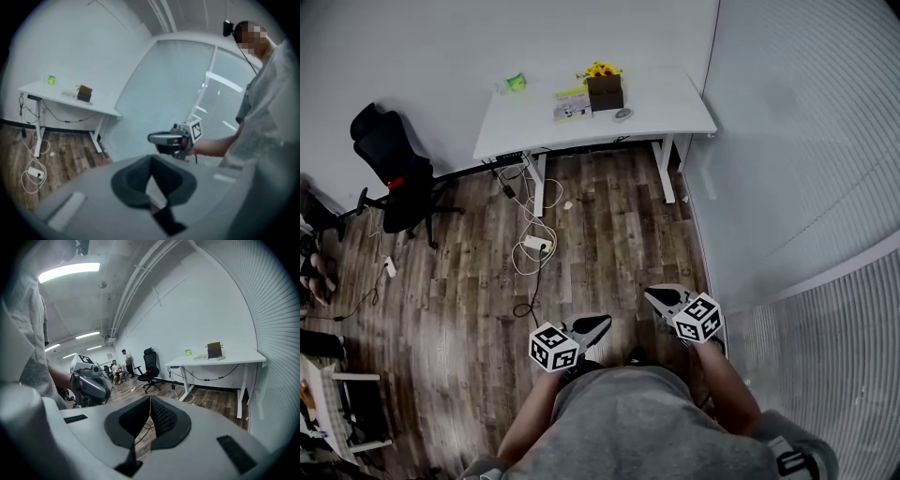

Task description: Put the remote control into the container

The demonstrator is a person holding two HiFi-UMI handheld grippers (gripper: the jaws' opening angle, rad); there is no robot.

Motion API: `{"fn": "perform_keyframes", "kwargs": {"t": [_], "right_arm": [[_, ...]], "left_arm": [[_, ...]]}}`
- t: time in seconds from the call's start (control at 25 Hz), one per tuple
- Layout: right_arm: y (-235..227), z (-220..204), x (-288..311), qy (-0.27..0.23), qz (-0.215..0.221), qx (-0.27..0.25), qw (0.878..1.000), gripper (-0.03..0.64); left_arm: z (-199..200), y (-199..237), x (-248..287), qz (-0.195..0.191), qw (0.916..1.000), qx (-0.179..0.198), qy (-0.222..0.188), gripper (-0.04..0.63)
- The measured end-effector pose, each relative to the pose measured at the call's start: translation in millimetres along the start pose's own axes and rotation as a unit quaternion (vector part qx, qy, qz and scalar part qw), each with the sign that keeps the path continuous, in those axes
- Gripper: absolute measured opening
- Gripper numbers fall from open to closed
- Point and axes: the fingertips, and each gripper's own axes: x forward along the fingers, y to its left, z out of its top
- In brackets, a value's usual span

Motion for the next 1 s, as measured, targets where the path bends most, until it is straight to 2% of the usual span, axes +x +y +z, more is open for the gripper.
{"fn": "perform_keyframes", "kwargs": {"t": [0.16,0.4,0.84,1.0], "right_arm": [[-4,-5,-4,0.005,0.018,-0.004,1.0,0.017],[-30,-9,-14,0.002,0.007,0.009,1.0,0.017],[-70,-8,-7,0.009,-0.03,0.029,0.999,0.017],[-86,5,6,0.011,-0.043,0.037,0.998,0.017]], "left_arm": [[1,0,8,0.016,0.9999,-0.005,-0.004,-0.002],[7,4,24,0.02,0.9998,-0.004,-0.002,-0.002],[28,42,51,-0.006,1.0,-0.007,0.003,-0.002],[47,66,53,-0.015,0.9998,-0.012,0.0,-0.002]]}}
